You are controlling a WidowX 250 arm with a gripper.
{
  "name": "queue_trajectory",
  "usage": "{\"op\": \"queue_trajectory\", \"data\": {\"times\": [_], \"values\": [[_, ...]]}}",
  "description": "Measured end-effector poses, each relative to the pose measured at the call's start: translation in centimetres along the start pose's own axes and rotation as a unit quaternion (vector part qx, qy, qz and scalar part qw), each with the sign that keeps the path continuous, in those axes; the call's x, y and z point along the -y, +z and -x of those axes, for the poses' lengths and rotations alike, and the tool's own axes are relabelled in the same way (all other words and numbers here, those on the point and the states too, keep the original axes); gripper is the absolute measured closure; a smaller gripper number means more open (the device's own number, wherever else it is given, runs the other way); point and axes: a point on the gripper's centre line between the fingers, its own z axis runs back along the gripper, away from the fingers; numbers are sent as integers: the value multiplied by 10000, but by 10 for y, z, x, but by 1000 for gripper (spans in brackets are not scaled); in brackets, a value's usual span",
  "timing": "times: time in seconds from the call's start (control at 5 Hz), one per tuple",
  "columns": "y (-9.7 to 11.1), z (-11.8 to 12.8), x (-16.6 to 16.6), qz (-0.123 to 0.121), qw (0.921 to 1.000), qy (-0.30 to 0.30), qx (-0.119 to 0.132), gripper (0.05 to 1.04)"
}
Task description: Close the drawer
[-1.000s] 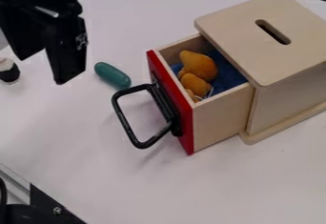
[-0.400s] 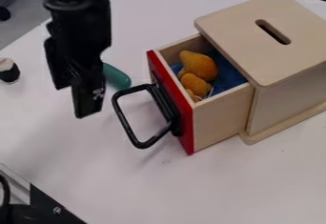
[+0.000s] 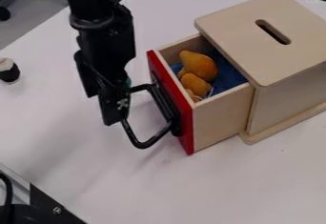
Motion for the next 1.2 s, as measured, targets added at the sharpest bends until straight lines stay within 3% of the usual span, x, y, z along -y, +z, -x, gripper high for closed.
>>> {"op": "queue_trajectory", "data": {"times": [0.2,0.4,0.6,0.8,1.0,1.2], "values": [[-7,-13,2,136,9998,-77,152,83],[-10,-28,3,183,9984,-151,519,83],[-13,-45,2,10,9974,-283,670,83],[-17,-57,2,-203,9969,-318,691,83],[-23,-67,6,-251,9971,-279,661,83],[-17,-83,9,-435,9958,-176,792,83]]}}
